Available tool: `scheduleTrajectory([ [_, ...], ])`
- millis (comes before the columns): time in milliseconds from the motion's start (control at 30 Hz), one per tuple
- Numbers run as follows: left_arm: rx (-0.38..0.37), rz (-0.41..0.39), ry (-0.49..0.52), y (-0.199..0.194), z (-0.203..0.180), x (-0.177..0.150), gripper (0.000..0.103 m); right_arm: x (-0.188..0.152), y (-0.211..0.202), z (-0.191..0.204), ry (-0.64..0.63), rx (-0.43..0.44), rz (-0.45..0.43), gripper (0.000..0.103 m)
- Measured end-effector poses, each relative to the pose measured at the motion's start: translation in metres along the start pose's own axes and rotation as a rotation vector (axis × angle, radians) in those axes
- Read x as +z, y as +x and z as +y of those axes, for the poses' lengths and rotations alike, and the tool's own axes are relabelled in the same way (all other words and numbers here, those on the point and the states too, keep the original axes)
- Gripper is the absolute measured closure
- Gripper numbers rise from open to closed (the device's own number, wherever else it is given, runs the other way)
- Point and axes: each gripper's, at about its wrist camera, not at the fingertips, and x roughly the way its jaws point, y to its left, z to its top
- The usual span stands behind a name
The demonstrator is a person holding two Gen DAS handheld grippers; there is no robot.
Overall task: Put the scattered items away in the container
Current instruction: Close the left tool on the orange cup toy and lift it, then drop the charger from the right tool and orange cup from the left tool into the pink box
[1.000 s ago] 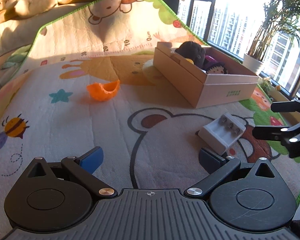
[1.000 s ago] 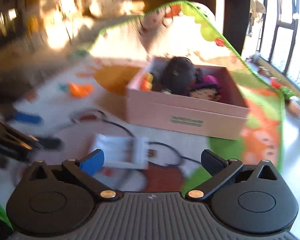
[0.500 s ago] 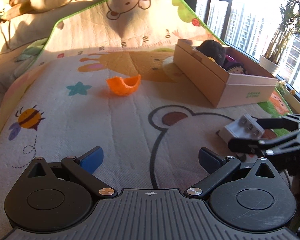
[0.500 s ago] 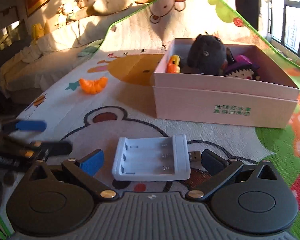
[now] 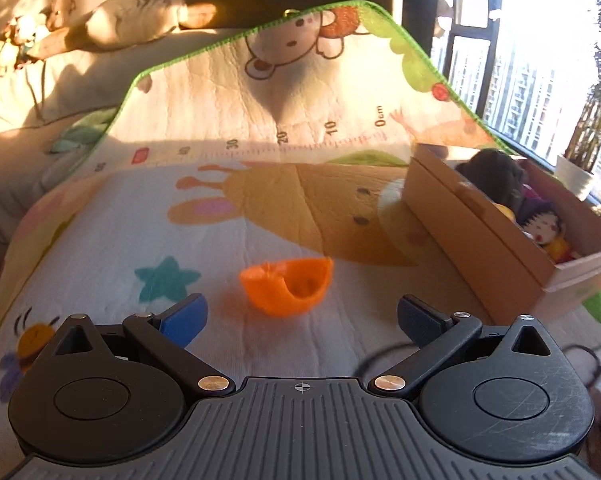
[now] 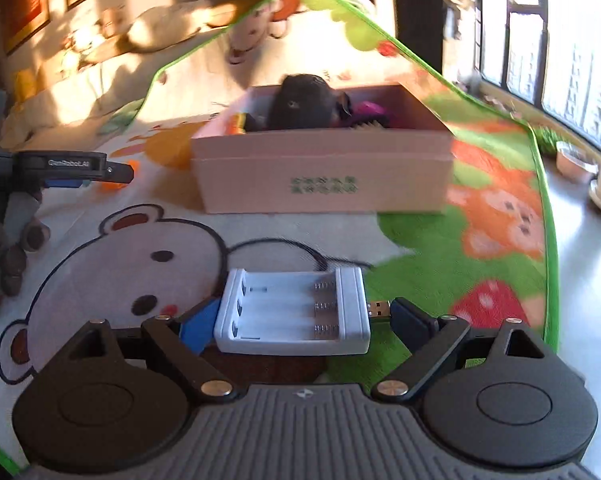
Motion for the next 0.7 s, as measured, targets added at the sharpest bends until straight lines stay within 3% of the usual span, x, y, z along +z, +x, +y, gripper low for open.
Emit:
scheduleTrajectory([
  [200, 0.038, 0.002, -0.008, 0.019, -0.003, 0.007, 0.005, 0.001, 0.005, -0.002, -0.008, 0.000, 0.006, 0.008],
  [267, 0.045, 0.008, 0.001, 0.023, -0.004, 0.008, 0.023, 0.001, 0.004, -0.002, -0.003, 0.007, 0.006, 0.007],
  [433, 0.042, 0.019, 0.026, 0.028, -0.007, 0.009, 0.029, 0.001, 0.003, -0.004, 0.010, 0.021, 0.003, 0.006],
  [533, 0.032, 0.014, 0.040, 0.027, -0.008, 0.008, 0.041, 0.002, 0.003, -0.004, 0.016, 0.029, 0.004, 0.004],
  [700, 0.003, 0.019, 0.075, 0.017, -0.013, 0.003, 0.041, 0.002, 0.003, -0.005, 0.021, 0.036, 0.003, 0.003],
])
